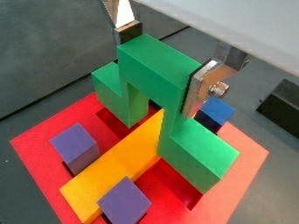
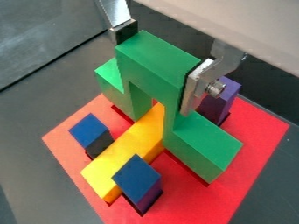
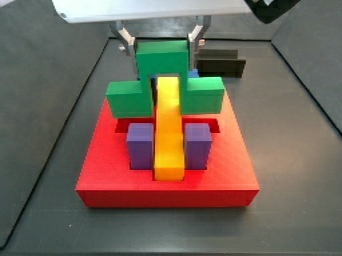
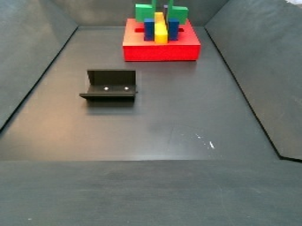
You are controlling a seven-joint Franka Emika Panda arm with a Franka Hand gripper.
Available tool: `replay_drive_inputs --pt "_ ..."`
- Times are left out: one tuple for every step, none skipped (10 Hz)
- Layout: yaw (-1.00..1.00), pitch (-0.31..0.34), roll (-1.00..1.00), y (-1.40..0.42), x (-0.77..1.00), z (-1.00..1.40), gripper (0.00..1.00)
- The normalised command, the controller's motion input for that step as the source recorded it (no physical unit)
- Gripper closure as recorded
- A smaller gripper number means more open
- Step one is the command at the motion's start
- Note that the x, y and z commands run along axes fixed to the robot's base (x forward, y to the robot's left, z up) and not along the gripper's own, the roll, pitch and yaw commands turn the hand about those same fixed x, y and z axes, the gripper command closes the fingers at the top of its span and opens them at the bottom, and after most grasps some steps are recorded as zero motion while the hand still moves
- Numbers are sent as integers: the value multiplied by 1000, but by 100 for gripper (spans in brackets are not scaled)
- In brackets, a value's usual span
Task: Pick up the green object. Move up. Move to above the board. Insert the green object.
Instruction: Insert the green object.
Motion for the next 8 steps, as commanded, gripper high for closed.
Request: replay_drive_inputs --pt "14 0 0 0 337 -49 100" --pt "0 0 0 0 306 -120 100" --pt "0 -17 66 0 71 -237 100" --pt "0 -6 120 0 0 -289 100" --pt "0 0 120 0 0 -243 100" --pt "-40 0 0 0 -234 0 100" --pt "-11 -27 0 0 -283 0 100" --pt "0 -27 53 -117 40 -9 100"
